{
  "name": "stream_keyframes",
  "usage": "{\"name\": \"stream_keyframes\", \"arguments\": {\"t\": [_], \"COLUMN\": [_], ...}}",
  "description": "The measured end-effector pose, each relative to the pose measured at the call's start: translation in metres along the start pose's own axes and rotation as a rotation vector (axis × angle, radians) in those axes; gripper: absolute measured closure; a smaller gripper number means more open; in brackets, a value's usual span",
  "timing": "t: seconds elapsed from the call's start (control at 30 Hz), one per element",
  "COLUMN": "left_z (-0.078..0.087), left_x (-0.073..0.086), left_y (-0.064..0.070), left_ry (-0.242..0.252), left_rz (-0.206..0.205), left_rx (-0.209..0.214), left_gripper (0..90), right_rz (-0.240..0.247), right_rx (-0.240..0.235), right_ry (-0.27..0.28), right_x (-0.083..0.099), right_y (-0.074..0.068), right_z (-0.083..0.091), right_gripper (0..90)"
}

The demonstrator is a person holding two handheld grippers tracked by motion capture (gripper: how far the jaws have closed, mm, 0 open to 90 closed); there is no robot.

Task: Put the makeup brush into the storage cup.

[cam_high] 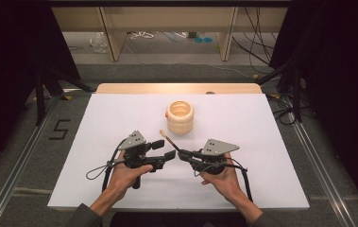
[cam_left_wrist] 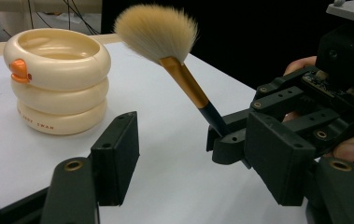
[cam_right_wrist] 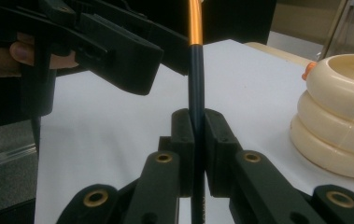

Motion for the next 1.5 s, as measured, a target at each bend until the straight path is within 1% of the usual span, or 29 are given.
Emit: {"name": "stream_keyframes", "arguments": {"t": [0.07,0.1,0.17,0.2,0.23,0.27,0.33,0.37,0.47,0.5,0.53,0.6,0.63,0.7,0.83,0.9,0.97,1.1,1.17,1.2,1.33,1.4,1.5], "left_z": [-0.0002,-0.0002,-0.0002,-0.0002,-0.0002,-0.0001,0.0002,0.0003,0.0000,-0.0002,-0.0004,-0.0005,-0.0005,-0.0006,-0.0010,-0.0010,-0.0011,-0.0011,-0.0010,-0.0010,-0.0012,-0.0012,-0.0011], "left_x": [0.0001,0.0001,0.0000,-0.0001,-0.0001,-0.0004,-0.0007,-0.0009,-0.0006,-0.0007,-0.0006,-0.0009,-0.0009,-0.0014,-0.0014,-0.0018,-0.0017,-0.0021,-0.0026,-0.0026,-0.0027,-0.0024,-0.0028], "left_y": [0.0005,0.0005,0.0007,0.0006,0.0006,0.0002,0.0005,0.0004,0.0010,0.0008,0.0014,0.0017,0.0017,0.0019,0.0020,0.0017,0.0023,0.0026,0.0022,0.0025,0.0024,0.0034,0.0031], "left_ry": [-0.001,-0.001,0.001,0.002,0.003,0.005,0.006,0.007,0.007,0.008,0.008,0.009,0.009,0.012,0.012,0.013,0.016,0.019,0.020,0.020,0.020,0.021,0.023], "left_rz": [0.000,0.000,0.000,0.001,0.002,-0.007,-0.003,-0.008,0.003,-0.004,0.001,0.000,0.000,0.001,0.000,-0.012,0.001,0.004,-0.007,-0.005,-0.015,0.003,0.001], "left_rx": [0.001,0.001,-0.001,0.000,0.001,0.002,-0.002,0.000,-0.001,0.003,0.002,0.003,0.003,0.003,0.005,0.009,0.006,0.007,0.010,0.009,0.014,0.008,0.009], "left_gripper": [35.5,35.6,36.5,36.8,37.1,37.3,37.5,37.7,38.6,39.0,39.4,39.9,40.2,40.4,42.1,42.5,42.9,43.6,43.9,44.0,44.9,45.5,46.2], "right_rz": [0.008,0.007,0.009,0.002,0.001,0.000,-0.013,0.009,0.004,0.003,0.000,-0.016,-0.016,-0.012,0.004,0.001,0.000,-0.002,-0.002,-0.001,0.001,-0.002,-0.002], "right_rx": [0.002,0.006,0.001,-0.001,-0.001,-0.008,-0.022,-0.004,-0.006,-0.002,-0.009,-0.021,-0.021,-0.015,-0.010,-0.022,-0.024,-0.019,-0.020,-0.020,-0.021,-0.024,-0.023], "right_ry": [0.016,0.005,0.005,0.001,0.008,0.005,-0.004,0.006,0.014,0.019,0.022,0.011,0.011,0.008,0.027,0.027,0.029,0.025,0.021,0.023,0.025,0.023,0.028], "right_x": [0.0004,0.0004,0.0006,0.0008,0.0010,0.0012,0.0015,0.0014,0.0013,0.0014,0.0015,0.0016,0.0016,0.0016,0.0018,0.0019,0.0021,0.0021,0.0021,0.0021,0.0025,0.0026,0.0027], "right_y": [0.0001,-0.0004,-0.0010,-0.0019,-0.0024,-0.0029,-0.0043,-0.0036,-0.0043,-0.0046,-0.0047,-0.0062,-0.0062,-0.0065,-0.0067,-0.0067,-0.0070,-0.0073,-0.0074,-0.0075,-0.0077,-0.0080,-0.0083], "right_z": [-0.0015,-0.0009,-0.0013,-0.0015,-0.0024,-0.0027,-0.0032,-0.0033,-0.0041,-0.0043,-0.0046,-0.0045,-0.0045,-0.0041,-0.0059,-0.0063,-0.0067,-0.0065,-0.0062,-0.0064,-0.0074,-0.0076,-0.0084], "right_gripper": [84.3,84.3,84.3,84.3,84.3,84.2,84.3,84.3,84.3,84.3,84.2,84.3,84.3,84.3,84.3,84.2,84.3,84.3,84.3,84.3,84.3,84.3,84.3]}}
Point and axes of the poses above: each handheld gripper's, and its own axes: z roughly backward along the jaws, x roughly out of its underside, y roughly to its right, the point moved 1 cm from there along -z, roughly forward along the jaws, and after that the axes turned 5 degrees about -x, right-handed, at the moved point
